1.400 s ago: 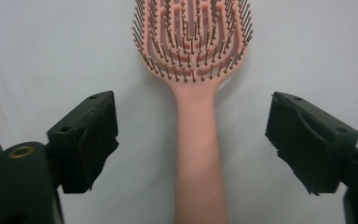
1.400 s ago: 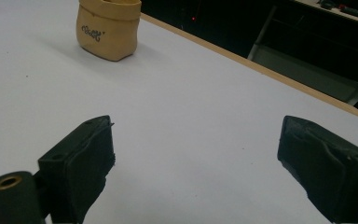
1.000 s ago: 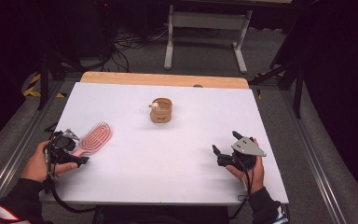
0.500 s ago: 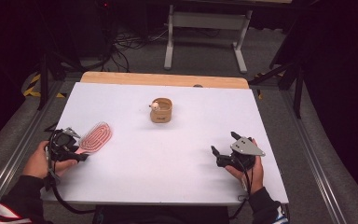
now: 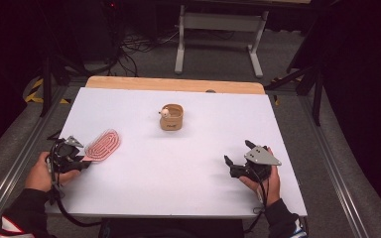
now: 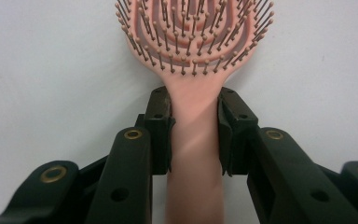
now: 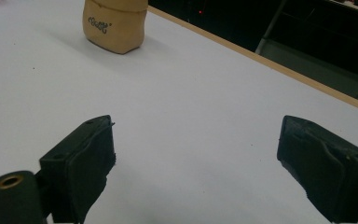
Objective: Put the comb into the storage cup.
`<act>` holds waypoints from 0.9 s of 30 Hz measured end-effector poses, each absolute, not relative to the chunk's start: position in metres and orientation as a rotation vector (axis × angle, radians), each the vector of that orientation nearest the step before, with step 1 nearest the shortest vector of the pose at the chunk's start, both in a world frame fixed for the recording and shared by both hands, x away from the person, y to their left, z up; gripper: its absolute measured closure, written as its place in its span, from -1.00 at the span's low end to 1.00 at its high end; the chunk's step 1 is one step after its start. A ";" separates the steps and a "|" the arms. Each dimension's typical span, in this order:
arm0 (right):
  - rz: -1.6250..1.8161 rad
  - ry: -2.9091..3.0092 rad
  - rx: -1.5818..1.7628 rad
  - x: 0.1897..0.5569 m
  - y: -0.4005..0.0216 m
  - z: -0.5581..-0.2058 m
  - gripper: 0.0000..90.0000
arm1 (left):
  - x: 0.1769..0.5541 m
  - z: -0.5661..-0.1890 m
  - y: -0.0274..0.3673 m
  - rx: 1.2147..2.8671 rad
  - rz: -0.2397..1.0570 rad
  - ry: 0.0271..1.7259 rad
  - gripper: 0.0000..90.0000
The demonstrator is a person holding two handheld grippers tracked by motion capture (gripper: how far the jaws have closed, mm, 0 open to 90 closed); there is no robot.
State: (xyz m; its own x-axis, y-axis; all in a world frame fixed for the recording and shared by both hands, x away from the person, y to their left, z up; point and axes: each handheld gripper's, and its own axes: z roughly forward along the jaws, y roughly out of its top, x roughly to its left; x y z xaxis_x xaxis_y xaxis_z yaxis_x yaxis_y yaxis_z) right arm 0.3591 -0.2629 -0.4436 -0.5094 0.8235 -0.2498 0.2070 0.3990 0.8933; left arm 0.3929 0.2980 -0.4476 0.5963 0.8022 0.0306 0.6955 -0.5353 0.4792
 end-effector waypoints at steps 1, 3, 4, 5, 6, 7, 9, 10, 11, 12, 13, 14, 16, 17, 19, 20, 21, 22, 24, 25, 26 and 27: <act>1.107 1.946 0.879 0.359 -0.263 -0.443 -0.74 | 0.392 -0.448 0.298 2.390 0.359 1.207 0.54; 1.107 1.943 0.877 0.359 -0.263 -0.443 -0.74 | 0.391 -0.448 0.297 2.368 0.389 1.218 0.54; 1.107 1.943 0.877 0.359 -0.263 -0.443 -0.74 | 0.391 -0.448 0.297 2.368 0.389 1.218 0.54; 1.107 1.943 0.876 0.359 -0.263 -0.443 -0.74 | 0.390 -0.446 0.297 2.331 0.420 1.216 0.54; 1.106 1.945 0.877 0.359 -0.263 -0.443 -0.74 | 0.389 -0.445 0.297 2.310 0.424 1.214 0.54; 1.106 1.944 0.878 0.359 -0.263 -0.443 -0.74 | 0.389 -0.443 0.297 2.293 0.435 1.215 0.54; 1.106 1.943 0.876 0.359 -0.263 -0.443 -0.74 | 0.388 -0.442 0.297 2.265 0.461 1.225 0.54; 1.106 1.943 0.876 0.359 -0.263 -0.443 -0.74 | 0.388 -0.442 0.297 2.265 0.461 1.225 0.54; 1.107 1.941 0.878 0.359 -0.263 -0.443 -0.74 | 0.387 -0.441 0.296 2.242 0.495 1.231 0.54; 1.107 1.941 0.878 0.359 -0.263 -0.443 -0.74 | 0.387 -0.441 0.296 2.242 0.495 1.231 0.54; 1.108 1.939 0.880 0.359 -0.264 -0.443 -0.74 | 0.386 -0.440 0.296 2.221 0.523 1.219 0.54; 1.108 1.938 0.880 0.359 -0.264 -0.443 -0.74 | 0.385 -0.439 0.295 2.214 0.523 1.215 0.54; 1.108 1.938 0.881 0.359 -0.263 -0.443 -0.74 | 0.385 -0.438 0.295 2.210 0.539 1.211 0.54; 1.109 1.937 0.882 0.359 -0.263 -0.443 -0.74 | 0.384 -0.437 0.294 2.199 0.550 1.209 0.54; 1.113 1.936 0.889 0.359 -0.263 -0.444 -0.74 | 0.381 -0.435 0.291 2.192 0.598 1.184 0.54; 1.113 1.936 0.889 0.359 -0.263 -0.444 -0.74 | 0.381 -0.435 0.291 2.192 0.598 1.184 0.54; 1.115 1.938 0.891 0.359 -0.263 -0.444 -0.74 | 0.379 -0.432 0.289 2.194 0.619 1.172 0.54; 1.136 1.938 0.889 0.360 -0.264 -0.444 -0.75 | 0.378 -0.431 0.287 2.188 0.641 1.162 0.54; 1.153 1.938 0.891 0.360 -0.264 -0.444 -0.76 | 0.375 -0.428 0.283 2.172 0.676 1.151 0.54; 1.153 1.938 0.891 0.360 -0.264 -0.444 -0.76 | 0.373 -0.426 0.280 2.157 0.692 1.141 0.54; 1.150 1.940 0.893 0.360 -0.264 -0.444 -0.76 | 0.371 -0.425 0.278 2.141 0.705 1.132 0.54; 1.154 1.940 0.893 0.360 -0.264 -0.444 -0.76 | 0.369 -0.423 0.275 2.135 0.716 1.116 0.54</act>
State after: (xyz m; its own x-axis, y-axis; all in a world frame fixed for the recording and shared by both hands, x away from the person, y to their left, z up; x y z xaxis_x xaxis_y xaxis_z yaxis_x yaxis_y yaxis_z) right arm 0.3601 -0.2643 -0.4444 -0.5183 0.8275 -0.2160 0.2050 0.3654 0.9080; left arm 0.3695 0.2754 -0.4230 0.4967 0.8497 0.1767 0.5152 -0.4525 0.7279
